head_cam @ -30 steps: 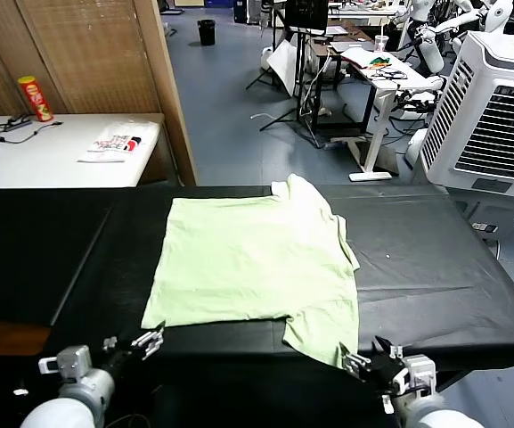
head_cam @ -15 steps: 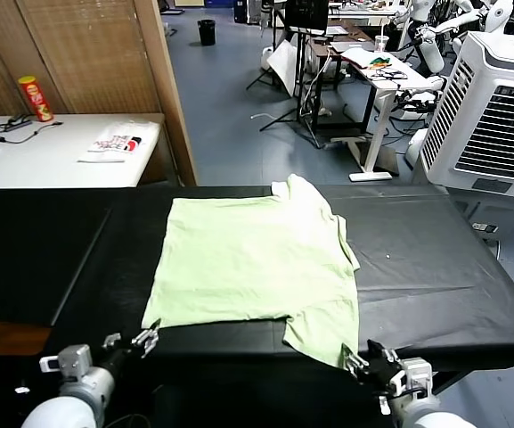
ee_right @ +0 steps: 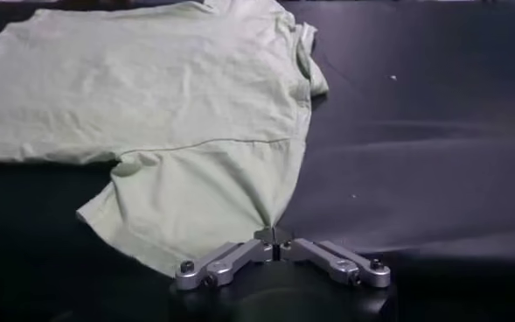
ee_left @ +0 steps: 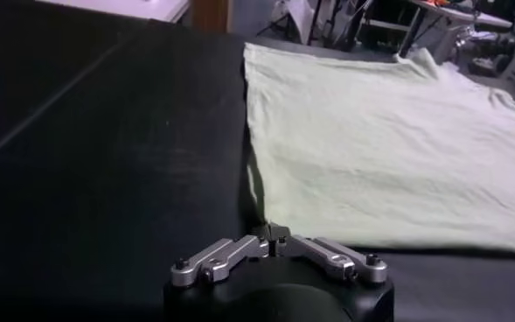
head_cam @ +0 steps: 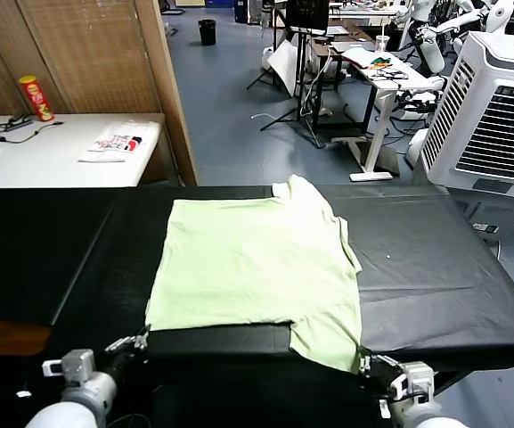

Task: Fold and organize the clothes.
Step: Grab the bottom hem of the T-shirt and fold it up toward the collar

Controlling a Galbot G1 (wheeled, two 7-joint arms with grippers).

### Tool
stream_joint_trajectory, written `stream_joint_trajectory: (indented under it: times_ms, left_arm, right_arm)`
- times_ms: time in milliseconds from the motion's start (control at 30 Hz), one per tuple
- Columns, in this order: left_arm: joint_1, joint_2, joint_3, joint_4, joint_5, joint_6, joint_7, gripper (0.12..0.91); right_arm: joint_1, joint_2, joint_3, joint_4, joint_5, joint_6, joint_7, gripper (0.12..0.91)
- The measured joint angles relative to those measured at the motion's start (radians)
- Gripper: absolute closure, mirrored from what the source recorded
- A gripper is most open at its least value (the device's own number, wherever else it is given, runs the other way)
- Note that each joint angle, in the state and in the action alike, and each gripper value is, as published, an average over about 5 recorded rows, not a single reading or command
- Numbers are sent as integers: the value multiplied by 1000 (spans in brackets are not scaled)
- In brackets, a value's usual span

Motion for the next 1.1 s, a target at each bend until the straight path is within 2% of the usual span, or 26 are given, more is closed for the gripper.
stream_joint_trajectory:
  times_ms: [100, 167, 367, 600, 833, 1100]
  left_arm:
    - [36, -5, -7, -29, -3, -21, -1, 904]
    - [46, -14, -7, -46, -4, -45, -1, 904]
    - [-3, -54, 0, -46, 29, -132, 7, 904]
    - [-123, -106, 30, 13, 84, -175, 15, 904]
    - [-222, -145, 49, 94, 122, -196, 14, 904]
    - [-289, -125, 56, 189, 179, -215, 18, 904]
  right_arm:
    - [1, -3, 7, 6, 4, 0, -8, 903]
    - [14, -10, 15, 1, 11, 17, -27, 903]
    - [116, -48, 20, -84, 44, 177, -102, 903]
    - [315, -95, -20, -266, 52, 303, -137, 903]
    - [475, -98, -65, -421, 50, 332, -153, 903]
    - [595, -81, -111, -574, 30, 342, -177, 903]
